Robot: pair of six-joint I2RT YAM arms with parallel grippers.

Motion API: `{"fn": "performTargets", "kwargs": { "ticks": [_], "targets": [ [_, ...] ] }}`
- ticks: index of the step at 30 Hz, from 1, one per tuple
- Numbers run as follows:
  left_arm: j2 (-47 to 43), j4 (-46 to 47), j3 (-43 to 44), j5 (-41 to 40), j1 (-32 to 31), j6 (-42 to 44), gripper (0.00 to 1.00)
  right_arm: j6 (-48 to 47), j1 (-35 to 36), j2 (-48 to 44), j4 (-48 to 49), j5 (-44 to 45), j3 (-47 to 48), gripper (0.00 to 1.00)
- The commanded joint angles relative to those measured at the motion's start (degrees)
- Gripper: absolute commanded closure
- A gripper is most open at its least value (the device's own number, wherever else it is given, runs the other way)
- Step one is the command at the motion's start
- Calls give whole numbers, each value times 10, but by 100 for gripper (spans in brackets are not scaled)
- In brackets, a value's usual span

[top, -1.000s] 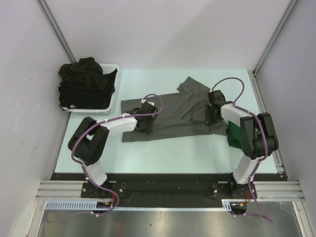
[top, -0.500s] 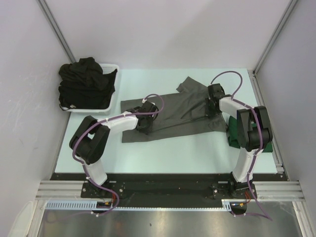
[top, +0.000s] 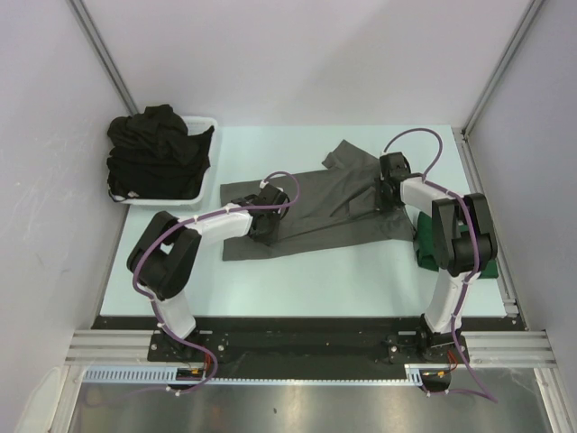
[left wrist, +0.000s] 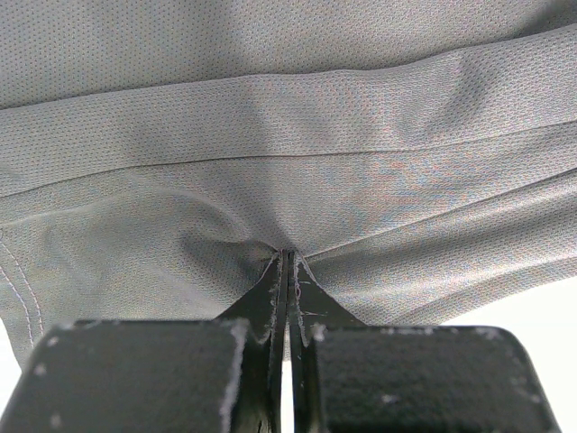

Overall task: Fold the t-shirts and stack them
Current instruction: Fold the flattened tshirt in 1/3 of the way

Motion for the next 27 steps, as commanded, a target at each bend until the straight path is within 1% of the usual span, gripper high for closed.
{"fn": "performTargets", "kwargs": {
  "ticks": [1,9,15,21,27],
  "targets": [
    [-7,-44,3,2,3,17,100,-5,2,21,19,26,-4,100],
    [-10,-55,18,-2,4,21,100,20,-12,61,-21,-10,27,100],
    [-11,-61,24,-3,3,22,100,40,-21,65,-41,-36,18,100],
    [-10,-63,26,-3,3,22,100,47,-18,36,-23,-34,-25,100],
    [-13,-65,25,-5,3,26,100,58,-5,15,-36,-34,-47,100]
  ]
}}
